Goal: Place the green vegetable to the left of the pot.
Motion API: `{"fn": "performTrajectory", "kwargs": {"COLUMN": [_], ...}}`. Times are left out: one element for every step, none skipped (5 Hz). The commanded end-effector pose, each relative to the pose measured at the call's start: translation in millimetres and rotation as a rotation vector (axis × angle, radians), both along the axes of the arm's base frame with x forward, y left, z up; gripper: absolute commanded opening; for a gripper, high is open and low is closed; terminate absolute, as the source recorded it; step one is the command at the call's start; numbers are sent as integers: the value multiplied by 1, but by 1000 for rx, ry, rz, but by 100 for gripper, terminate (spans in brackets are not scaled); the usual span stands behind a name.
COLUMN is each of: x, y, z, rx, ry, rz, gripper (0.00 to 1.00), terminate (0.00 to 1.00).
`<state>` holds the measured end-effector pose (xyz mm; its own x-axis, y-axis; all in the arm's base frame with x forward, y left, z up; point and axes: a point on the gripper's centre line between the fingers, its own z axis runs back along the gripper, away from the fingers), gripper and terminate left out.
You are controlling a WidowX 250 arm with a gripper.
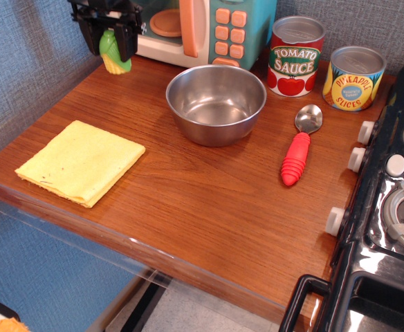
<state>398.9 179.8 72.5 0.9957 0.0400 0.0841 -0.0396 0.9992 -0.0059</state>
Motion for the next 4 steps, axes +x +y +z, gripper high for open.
{"fn": "performTrajectory", "kwargs": {"x": [-7, -7, -9, -12], "y": [9, 13, 11, 5], "z": [-12, -21, -14, 23], "rx": [44, 49, 48, 47], "ry": [65, 87, 60, -48], "rz": [-6, -9, -28, -41], "gripper": [0, 0, 100, 100], "terminate": [0, 0, 0, 0]}}
